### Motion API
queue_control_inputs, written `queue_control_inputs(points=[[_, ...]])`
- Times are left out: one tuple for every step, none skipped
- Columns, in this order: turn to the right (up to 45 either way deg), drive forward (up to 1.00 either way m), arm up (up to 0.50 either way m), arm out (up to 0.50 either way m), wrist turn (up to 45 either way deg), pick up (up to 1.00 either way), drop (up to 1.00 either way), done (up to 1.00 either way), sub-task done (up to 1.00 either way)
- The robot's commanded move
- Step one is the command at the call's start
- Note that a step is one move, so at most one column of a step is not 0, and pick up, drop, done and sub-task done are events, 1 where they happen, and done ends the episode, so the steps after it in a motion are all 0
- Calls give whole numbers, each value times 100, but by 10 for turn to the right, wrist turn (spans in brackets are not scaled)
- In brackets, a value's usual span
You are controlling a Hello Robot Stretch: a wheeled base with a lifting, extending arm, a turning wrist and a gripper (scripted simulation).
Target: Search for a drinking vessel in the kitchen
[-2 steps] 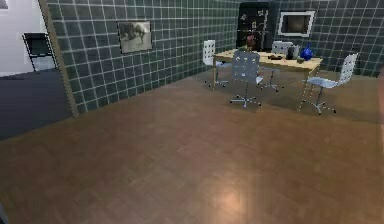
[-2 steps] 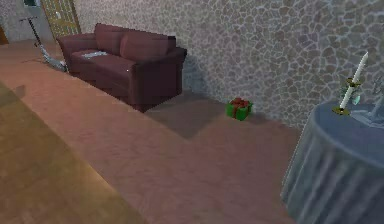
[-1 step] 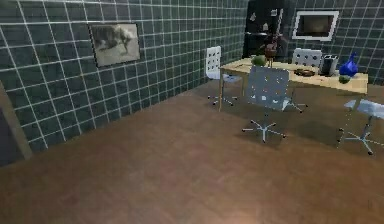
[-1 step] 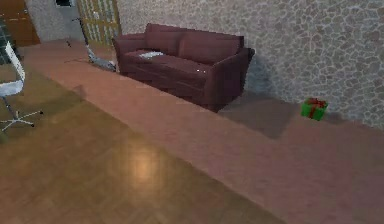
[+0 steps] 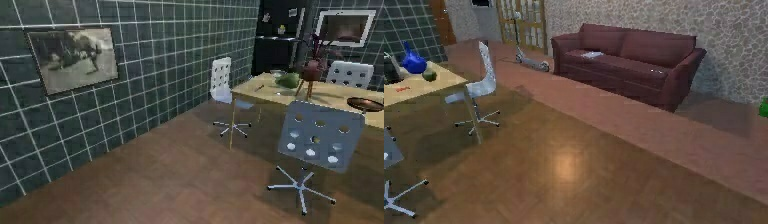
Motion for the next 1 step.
queue_control_inputs(points=[[0,100,0,0,0,0,0,0,0]])
